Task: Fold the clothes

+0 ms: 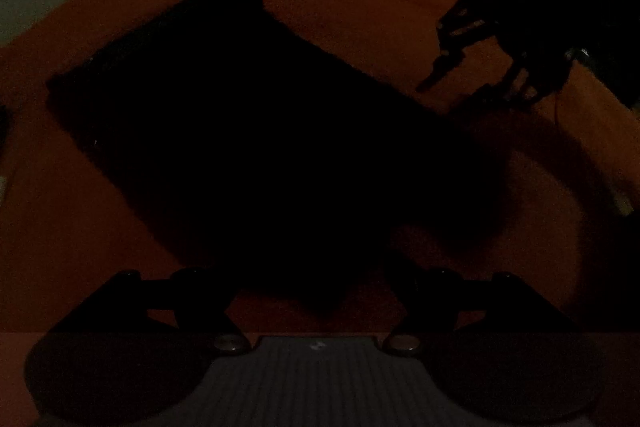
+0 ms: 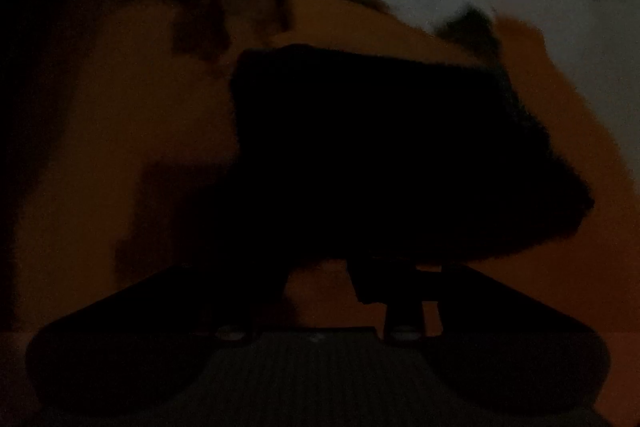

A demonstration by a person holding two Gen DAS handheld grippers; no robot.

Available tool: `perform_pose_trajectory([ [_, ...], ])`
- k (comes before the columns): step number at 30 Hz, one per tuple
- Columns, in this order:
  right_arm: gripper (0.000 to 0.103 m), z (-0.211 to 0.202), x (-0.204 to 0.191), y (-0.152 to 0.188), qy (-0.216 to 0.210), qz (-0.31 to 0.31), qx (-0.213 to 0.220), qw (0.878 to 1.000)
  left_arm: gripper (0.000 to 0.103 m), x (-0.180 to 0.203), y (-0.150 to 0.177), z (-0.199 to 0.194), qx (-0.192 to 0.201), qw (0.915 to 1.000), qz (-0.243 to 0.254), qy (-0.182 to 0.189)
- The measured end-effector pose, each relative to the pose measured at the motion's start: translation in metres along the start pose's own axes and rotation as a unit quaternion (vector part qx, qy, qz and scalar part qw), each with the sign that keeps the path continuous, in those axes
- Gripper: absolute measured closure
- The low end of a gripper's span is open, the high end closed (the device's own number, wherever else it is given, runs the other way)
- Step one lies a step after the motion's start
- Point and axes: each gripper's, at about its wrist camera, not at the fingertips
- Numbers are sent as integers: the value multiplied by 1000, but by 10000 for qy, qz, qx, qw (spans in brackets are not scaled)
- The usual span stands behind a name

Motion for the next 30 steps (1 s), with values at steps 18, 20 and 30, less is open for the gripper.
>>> perform_pose_trajectory([
  [18,18,58,-46,3,1139,-2775,478,9528,13,-20,-1,1,548,9914,-1167,212],
  [20,19,69,-49,0,993,-3108,494,9440,13,-24,0,-1,582,9912,-1173,193],
  [30,81,59,25,-54,356,-1388,1054,9841,9,-67,-35,-27,1518,9680,-1985,248],
])
Point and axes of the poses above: each gripper's, at about its wrist camera, not at the fingertips, and z roughly the way its jaws point, x to its right, y to its underside, and after that the axes turned 3 degrees about -y, right-handed
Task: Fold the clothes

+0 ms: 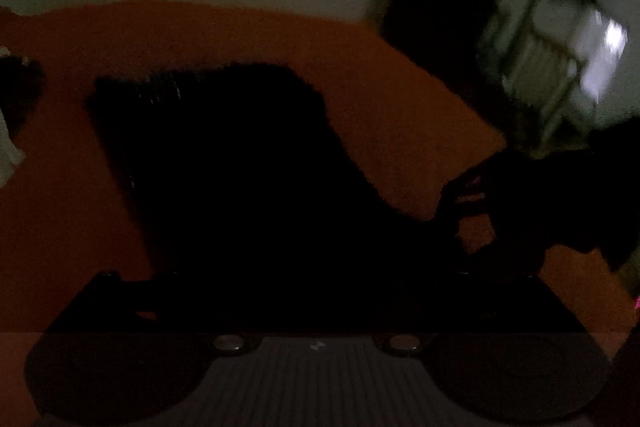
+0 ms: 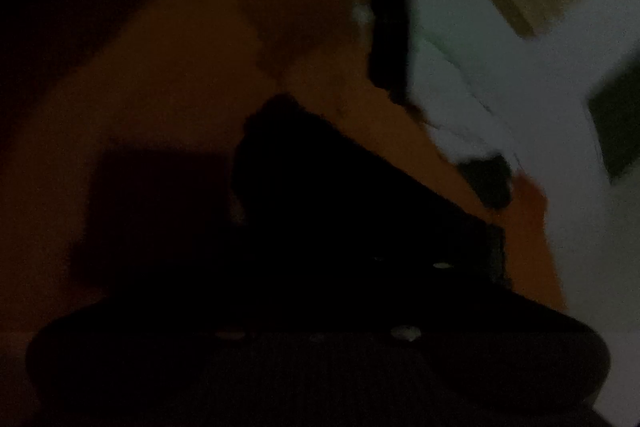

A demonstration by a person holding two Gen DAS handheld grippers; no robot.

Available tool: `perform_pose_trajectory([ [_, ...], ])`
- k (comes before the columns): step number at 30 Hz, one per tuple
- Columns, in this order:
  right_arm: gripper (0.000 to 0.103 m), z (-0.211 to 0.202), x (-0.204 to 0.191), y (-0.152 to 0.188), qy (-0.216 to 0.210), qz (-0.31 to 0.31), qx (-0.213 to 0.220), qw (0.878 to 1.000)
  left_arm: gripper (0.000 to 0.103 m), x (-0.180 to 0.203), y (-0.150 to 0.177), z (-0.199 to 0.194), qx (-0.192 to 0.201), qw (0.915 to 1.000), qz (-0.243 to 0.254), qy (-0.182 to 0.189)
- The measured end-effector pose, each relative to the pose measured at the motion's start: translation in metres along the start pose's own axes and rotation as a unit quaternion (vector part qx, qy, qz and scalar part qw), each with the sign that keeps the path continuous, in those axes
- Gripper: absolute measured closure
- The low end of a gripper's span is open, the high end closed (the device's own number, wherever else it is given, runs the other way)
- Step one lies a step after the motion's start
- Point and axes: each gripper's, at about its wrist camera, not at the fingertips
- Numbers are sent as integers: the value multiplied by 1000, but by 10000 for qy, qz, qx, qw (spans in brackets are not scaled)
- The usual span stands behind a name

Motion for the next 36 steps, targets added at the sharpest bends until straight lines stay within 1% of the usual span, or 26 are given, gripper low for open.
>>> perform_pose_trajectory([
  [2,81,-2,48,-6,-63,945,144,9954,8,-6,-15,-6,255,9996,-134,-67],
  [4,82,0,101,-8,-75,1783,283,9835,8,-13,-29,-12,479,9985,-187,-166],
  [5,83,2,130,-8,-85,2189,353,9751,8,-17,-35,-15,592,9978,-202,-210],
  [6,83,5,159,-6,-102,2600,423,9646,7,-21,-41,-17,697,9969,-225,-278],
  [8,85,15,222,5,-165,3438,560,9372,6,-31,-51,-19,844,9952,-312,-393],
  [11,88,35,299,33,89,4235,715,9030,6,-49,-61,-11,950,9936,-423,-432],
  [13,89,49,348,53,267,4739,804,8765,6,-58,-67,2,933,9935,-446,-473],
  [14,89,59,366,66,337,4968,782,8637,6,-61,-71,11,902,9938,-431,-486],
  [15,89,77,385,79,168,5254,683,8479,6,-64,-76,22,871,9941,-417,-496],
  [16,89,96,402,92,1,5509,577,8326,6,-66,-81,32,844,9942,-424,-507],
  [18,88,133,416,111,-253,5788,296,8145,6,-71,-92,55,814,9942,-490,-512],
  [19,88,149,416,118,-137,5808,67,8139,6,-72,-97,65,801,9939,-528,-539],
  [20,86,161,417,125,-7,5902,-95,8072,6,-74,-103,75,789,9937,-567,-567],
  [22,73,172,416,139,333,6079,-337,7926,6,-74,-113,93,739,9932,-573,-687],
  [23,54,173,416,145,528,6163,-426,7846,6,-73,-118,100,716,9930,-544,-760],
  [24,43,167,417,148,709,6244,-471,7764,6,-72,-122,106,716,9930,-475,-814],
  [25,43,151,413,147,859,6307,-394,7702,6,-70,-124,111,722,9929,-392,-857],
  [26,43,134,412,142,930,6344,-232,7671,6,-68,-126,116,728,9928,-308,-900],
  [28,43,93,400,124,815,6449,219,7596,7,-66,-126,125,679,9919,-220,-1052],
  [29,44,75,393,114,740,6469,398,7579,9,-65,-123,126,644,9918,-234,-1080],
  [30,44,64,379,102,605,6364,355,7681,10,-65,-119,127,606,9922,-260,-1061],
  [31,45,60,362,91,516,6226,198,7806,10,-65,-114,129,562,9924,-280,-1058],
  [32,47,62,342,83,438,6126,17,7892,12,-65,-109,130,504,9924,-294,-1082],
  [34,60,67,303,70,296,5931,-330,8039,13,-66,-100,134,416,9922,-382,-1112],
  [35,74,74,289,69,312,5903,-440,8054,13,-67,-98,137,412,9919,-449,-1118],
  [36,91,86,280,74,410,5864,-607,8067,13,-66,-97,141,433,9912,-479,-1152],
])
Point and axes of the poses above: each gripper's, at about its wrist camera, not at the fingertips, and z roughly the way its jaws point, x to its right, y to its underside, and after that the axes turned 3 degrees about -y, right-handed
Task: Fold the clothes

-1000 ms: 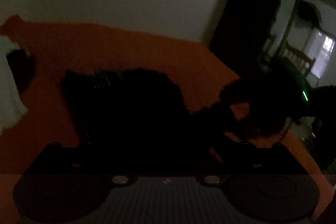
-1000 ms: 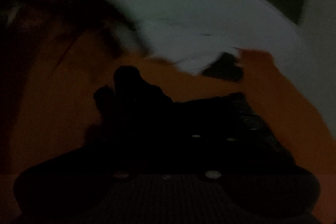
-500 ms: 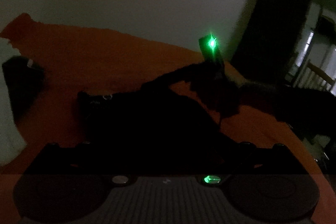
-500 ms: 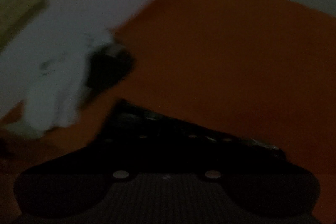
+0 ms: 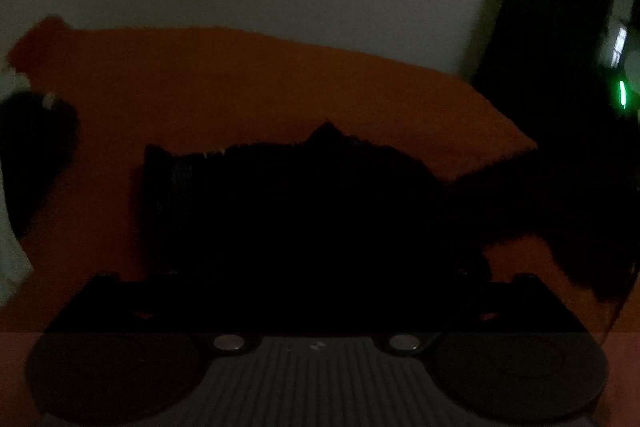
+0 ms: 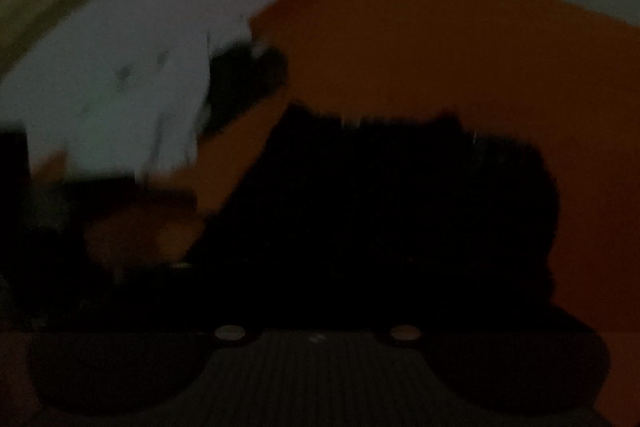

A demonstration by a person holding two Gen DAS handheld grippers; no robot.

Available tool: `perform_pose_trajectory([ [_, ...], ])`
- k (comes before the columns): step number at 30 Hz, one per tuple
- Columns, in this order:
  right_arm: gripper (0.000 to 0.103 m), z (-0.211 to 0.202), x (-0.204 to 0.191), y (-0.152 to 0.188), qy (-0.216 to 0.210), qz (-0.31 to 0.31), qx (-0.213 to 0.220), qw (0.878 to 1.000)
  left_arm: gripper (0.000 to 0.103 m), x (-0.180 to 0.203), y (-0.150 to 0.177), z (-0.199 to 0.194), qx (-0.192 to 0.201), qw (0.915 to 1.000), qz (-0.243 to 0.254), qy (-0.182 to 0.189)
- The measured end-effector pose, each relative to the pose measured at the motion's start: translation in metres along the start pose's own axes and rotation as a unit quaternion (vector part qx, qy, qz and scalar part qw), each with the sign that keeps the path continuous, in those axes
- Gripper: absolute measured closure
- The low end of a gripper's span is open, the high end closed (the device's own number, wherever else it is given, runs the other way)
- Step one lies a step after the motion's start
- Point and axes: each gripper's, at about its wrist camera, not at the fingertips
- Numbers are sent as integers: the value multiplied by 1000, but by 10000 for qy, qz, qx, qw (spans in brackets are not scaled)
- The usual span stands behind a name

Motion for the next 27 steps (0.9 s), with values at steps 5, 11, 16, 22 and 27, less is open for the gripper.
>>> perform_pose_trajectory([
  [5,100,17,58,18,578,745,58,9955,16,-4,10,32,-212,9967,-4,-778],
  [11,98,-1,95,25,536,1138,273,9917,20,-35,27,32,-522,9921,-306,-1098],
  [16,79,-72,55,37,382,725,803,9934,22,-12,15,-27,-96,9935,-285,-1095],
  [22,100,-75,12,92,561,577,891,9928,21,45,26,-24,84,9982,189,-571],
  [27,99,-62,-15,116,633,344,942,9929,30,65,55,-6,46,9984,549,-154],
])
Point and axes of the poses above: each gripper's, at about its wrist camera, not at the fingertips, and z roughly the way its jaws point, x to its right, y to its underside, and after that the axes turned 3 degrees about -y, right-handed
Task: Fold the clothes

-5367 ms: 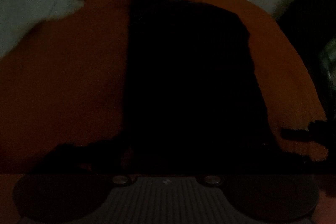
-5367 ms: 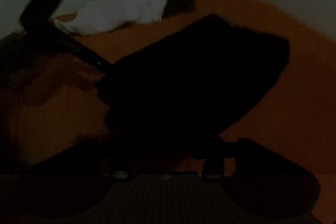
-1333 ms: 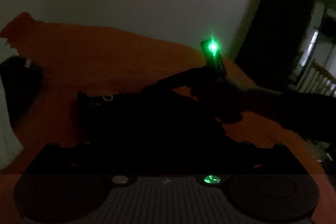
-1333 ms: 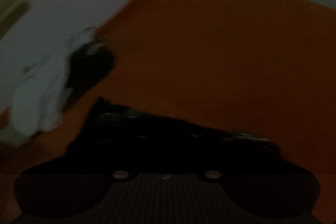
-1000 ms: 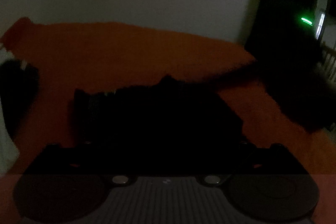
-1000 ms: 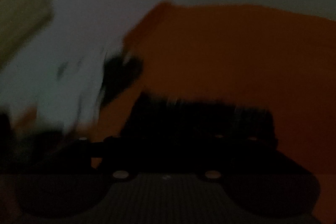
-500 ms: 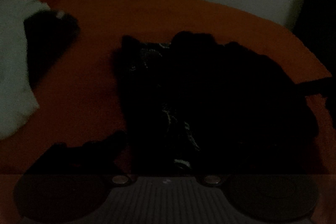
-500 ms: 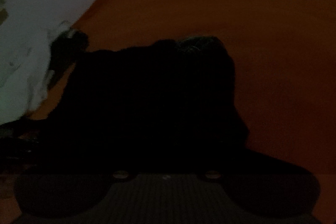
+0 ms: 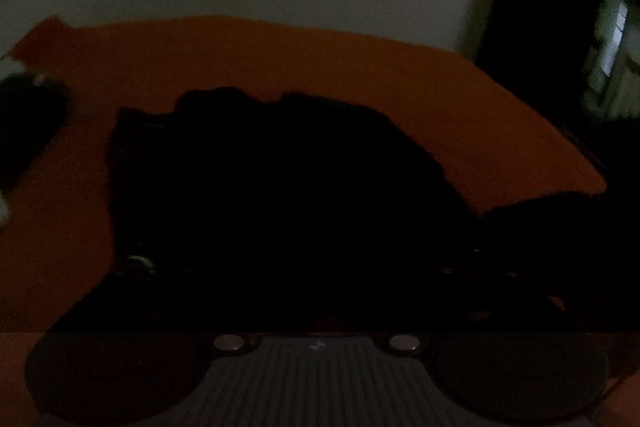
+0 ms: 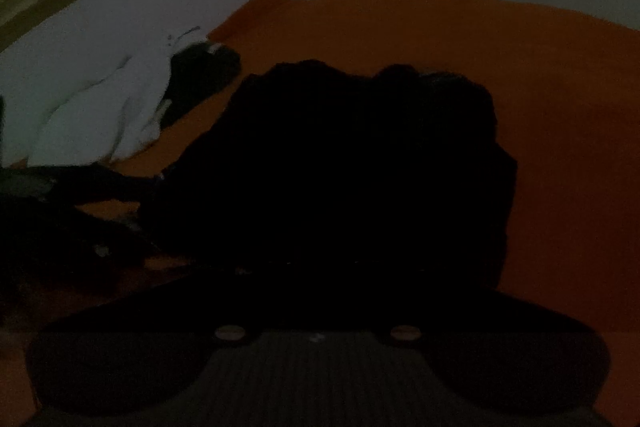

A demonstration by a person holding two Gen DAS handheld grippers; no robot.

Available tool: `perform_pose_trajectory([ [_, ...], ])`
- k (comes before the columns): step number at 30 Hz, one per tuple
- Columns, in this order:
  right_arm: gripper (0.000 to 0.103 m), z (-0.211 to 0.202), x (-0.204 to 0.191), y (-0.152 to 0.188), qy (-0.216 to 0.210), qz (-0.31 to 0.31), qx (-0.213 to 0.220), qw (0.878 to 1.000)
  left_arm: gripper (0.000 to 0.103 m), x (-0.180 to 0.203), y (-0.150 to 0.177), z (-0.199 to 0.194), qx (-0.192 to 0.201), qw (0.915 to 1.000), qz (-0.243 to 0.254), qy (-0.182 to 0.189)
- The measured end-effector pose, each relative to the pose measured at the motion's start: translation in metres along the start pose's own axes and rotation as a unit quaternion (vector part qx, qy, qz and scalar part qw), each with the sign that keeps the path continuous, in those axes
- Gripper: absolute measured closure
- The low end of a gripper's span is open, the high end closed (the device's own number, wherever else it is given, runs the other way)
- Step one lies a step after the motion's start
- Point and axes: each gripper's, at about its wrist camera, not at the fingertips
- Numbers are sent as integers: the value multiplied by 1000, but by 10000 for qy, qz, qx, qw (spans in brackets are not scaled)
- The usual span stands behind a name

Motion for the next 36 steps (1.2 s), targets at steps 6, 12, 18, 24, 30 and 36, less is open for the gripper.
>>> perform_pose_trajectory([
  [6,103,8,21,7,501,125,-129,9986,47,-26,16,27,-364,9974,-56,-619],
  [12,103,-14,71,4,699,32,-237,9973,50,-48,21,15,-464,9950,126,-879],
  [18,97,-37,62,-6,554,6,-127,9984,39,-39,14,10,-535,9944,-2,-909],
  [24,97,-34,51,-2,216,105,-304,9992,39,-37,11,24,-738,9911,-73,-1109],
  [30,99,-20,62,7,438,4,-626,9971,39,-38,9,21,-764,9909,-110,-1104],
  [36,79,-53,41,17,426,-671,-354,9962,37,-23,9,-5,-673,9909,415,-1088],
])
Point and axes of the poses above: each gripper's, at about its wrist camera, not at the fingertips, and z roughly the way its jaws point, x to its right, y to its underside, and after that the axes turned 3 degrees about -y, right-handed
